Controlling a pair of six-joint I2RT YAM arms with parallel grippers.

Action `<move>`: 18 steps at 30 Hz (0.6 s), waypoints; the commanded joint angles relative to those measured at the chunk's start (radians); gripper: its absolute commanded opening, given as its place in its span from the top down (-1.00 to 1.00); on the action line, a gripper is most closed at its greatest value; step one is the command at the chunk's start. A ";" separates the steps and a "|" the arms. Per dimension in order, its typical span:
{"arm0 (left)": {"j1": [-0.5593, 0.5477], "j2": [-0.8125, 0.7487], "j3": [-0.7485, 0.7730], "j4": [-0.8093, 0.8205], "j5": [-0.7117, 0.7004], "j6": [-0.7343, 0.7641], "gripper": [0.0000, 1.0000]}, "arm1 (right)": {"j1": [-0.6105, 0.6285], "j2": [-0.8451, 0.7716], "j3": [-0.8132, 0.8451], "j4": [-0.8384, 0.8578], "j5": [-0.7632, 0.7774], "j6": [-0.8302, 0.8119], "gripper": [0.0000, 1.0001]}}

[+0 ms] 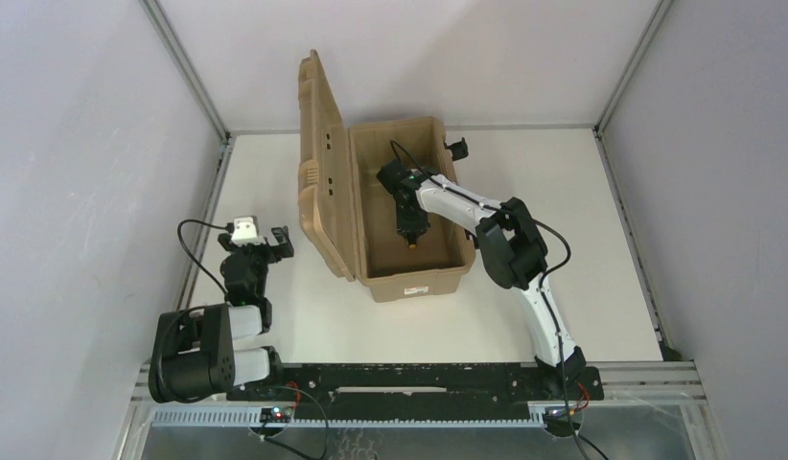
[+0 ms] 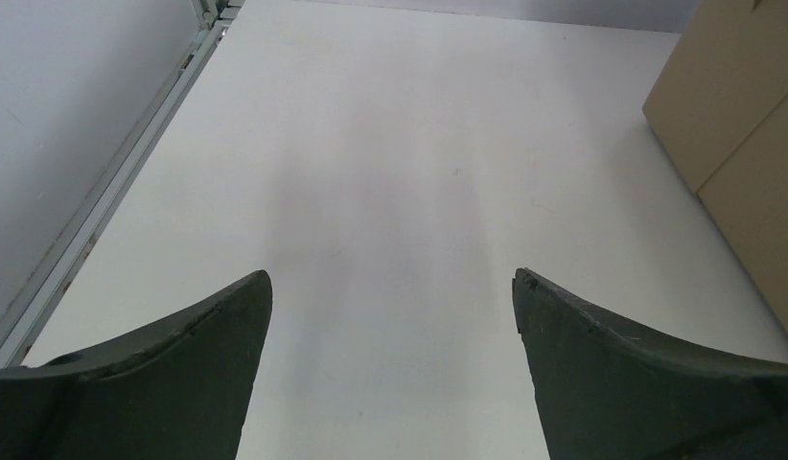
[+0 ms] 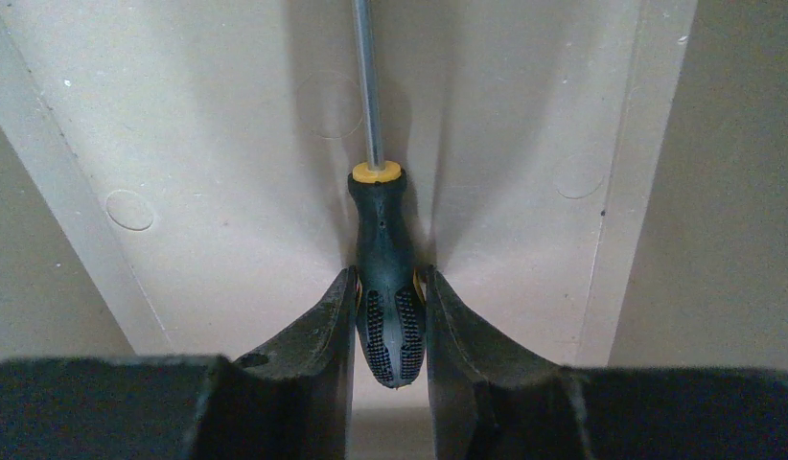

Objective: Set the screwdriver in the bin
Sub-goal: Place the screwdriver in the bin.

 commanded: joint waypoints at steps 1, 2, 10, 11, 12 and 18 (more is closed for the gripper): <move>-0.006 -0.016 0.038 0.034 -0.006 0.000 -1.00 | 0.006 0.005 0.028 0.011 -0.023 0.004 0.37; -0.006 -0.017 0.038 0.034 -0.005 0.000 -1.00 | 0.006 0.001 0.028 0.010 -0.024 0.003 0.32; -0.006 -0.017 0.038 0.033 -0.005 -0.001 -1.00 | 0.009 -0.059 0.028 0.003 -0.028 -0.010 -0.05; -0.005 -0.017 0.039 0.033 -0.005 -0.001 -1.00 | 0.009 -0.071 0.027 0.001 -0.028 -0.013 -0.07; -0.007 -0.017 0.039 0.033 -0.005 -0.001 -1.00 | 0.010 -0.081 0.028 0.001 -0.028 -0.014 -0.10; -0.006 -0.016 0.040 0.034 -0.005 -0.001 -1.00 | 0.015 -0.161 0.031 -0.007 -0.024 -0.032 -0.20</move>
